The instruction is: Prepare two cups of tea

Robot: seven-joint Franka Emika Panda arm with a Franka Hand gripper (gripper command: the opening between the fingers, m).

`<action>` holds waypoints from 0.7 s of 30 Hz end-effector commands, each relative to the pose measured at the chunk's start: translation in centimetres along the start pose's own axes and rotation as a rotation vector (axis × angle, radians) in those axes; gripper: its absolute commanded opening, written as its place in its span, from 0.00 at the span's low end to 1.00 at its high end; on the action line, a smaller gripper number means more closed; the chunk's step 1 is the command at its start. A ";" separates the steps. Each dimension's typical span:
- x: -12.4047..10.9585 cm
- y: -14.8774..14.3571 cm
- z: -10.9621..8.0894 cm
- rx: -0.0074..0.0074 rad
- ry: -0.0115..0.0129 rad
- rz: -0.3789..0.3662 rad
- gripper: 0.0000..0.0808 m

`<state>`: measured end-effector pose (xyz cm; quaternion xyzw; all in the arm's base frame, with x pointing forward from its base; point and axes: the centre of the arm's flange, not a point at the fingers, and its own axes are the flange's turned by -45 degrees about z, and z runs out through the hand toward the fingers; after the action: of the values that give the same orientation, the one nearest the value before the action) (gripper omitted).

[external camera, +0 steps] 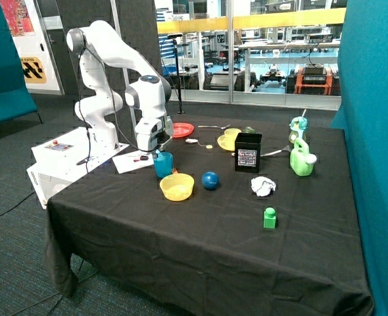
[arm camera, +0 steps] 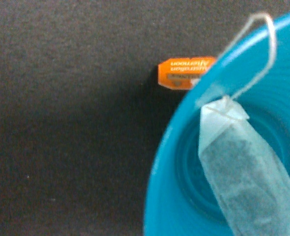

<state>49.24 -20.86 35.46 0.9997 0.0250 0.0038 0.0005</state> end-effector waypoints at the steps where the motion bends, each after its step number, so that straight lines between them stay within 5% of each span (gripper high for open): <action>1: 0.8 -0.3 -0.6 0.0012 -0.0076 -0.011 0.58; 7: 1.4 -1.8 -1.9 0.0013 -0.0075 -0.042 0.48; 21: 2.2 -7.5 -2.8 0.0016 -0.0075 -0.110 0.44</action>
<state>50.78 -16.79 37.58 0.9982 0.0607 -0.0010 -0.0012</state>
